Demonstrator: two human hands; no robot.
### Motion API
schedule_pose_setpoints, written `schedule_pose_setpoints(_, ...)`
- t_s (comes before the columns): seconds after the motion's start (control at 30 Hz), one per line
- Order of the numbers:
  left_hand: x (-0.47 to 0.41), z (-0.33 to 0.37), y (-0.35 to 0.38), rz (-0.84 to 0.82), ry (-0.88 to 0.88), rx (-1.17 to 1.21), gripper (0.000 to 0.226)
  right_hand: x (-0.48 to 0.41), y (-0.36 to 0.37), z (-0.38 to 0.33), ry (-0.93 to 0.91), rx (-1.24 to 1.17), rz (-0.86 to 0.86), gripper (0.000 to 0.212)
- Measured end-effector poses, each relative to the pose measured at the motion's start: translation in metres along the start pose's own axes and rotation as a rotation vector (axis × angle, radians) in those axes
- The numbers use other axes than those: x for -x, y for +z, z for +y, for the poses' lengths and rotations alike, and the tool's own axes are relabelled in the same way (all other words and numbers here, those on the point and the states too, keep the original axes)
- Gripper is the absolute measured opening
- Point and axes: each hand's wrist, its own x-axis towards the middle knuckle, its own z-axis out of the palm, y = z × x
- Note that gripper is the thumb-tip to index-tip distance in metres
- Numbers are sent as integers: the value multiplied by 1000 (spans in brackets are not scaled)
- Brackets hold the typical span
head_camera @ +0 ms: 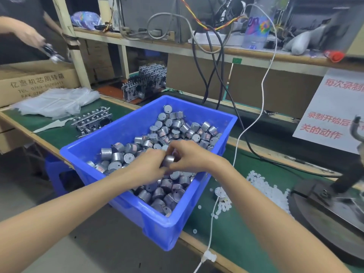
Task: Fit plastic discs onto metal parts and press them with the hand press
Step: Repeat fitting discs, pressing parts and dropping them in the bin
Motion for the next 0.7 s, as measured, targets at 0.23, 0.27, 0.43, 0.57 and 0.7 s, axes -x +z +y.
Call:
schedule_pose_setpoints(0.23,-5,79,-21,296,114,-37,11,55,-46,27,20,-317,384,10)
schedule_pose_setpoints(0.27,-7,97,-19,327,134,-80,11,68,-53,34,36,-323,383,13)
schedule_pose_setpoints(0.43,-4,174,20,255,217,-98,2,146,-56,78,119,-488,395,16)
schedule_pose_setpoints(0.57,-17,199,80,-9,246,-25,24,198,-17,127,408,-562,547,9)
schedule_pose_setpoints(0.7,-33,199,134,-242,272,45,24,235,31,159,543,-667,684,15)
